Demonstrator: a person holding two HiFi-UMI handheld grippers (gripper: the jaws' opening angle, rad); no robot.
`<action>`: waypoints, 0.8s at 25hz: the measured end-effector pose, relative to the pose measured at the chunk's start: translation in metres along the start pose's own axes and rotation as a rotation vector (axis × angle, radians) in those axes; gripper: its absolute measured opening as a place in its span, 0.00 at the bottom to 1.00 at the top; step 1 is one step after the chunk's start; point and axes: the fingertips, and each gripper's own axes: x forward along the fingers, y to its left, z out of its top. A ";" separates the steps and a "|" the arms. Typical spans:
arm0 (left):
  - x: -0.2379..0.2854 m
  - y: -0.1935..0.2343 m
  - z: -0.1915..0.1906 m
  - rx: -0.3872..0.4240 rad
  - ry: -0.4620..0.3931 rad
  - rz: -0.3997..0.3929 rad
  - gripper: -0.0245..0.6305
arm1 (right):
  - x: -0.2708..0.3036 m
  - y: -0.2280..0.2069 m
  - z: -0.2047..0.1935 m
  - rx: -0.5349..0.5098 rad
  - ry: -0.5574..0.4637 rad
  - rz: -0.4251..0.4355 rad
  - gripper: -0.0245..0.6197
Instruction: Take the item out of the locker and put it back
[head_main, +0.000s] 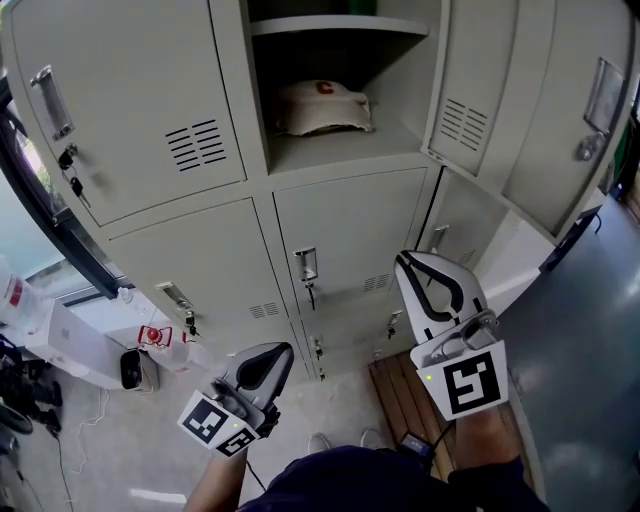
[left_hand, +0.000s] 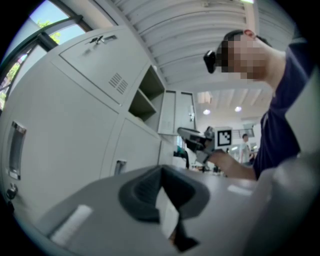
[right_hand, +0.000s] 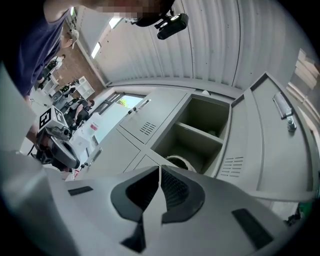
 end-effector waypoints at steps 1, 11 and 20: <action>0.001 0.000 0.000 0.001 0.001 0.003 0.04 | -0.001 0.000 -0.003 0.016 -0.001 -0.002 0.07; 0.015 -0.002 -0.004 0.002 0.012 0.029 0.04 | -0.007 0.000 -0.028 0.113 -0.005 0.029 0.06; 0.036 -0.006 -0.011 -0.003 0.028 0.048 0.04 | -0.010 0.000 -0.063 0.104 0.041 0.079 0.05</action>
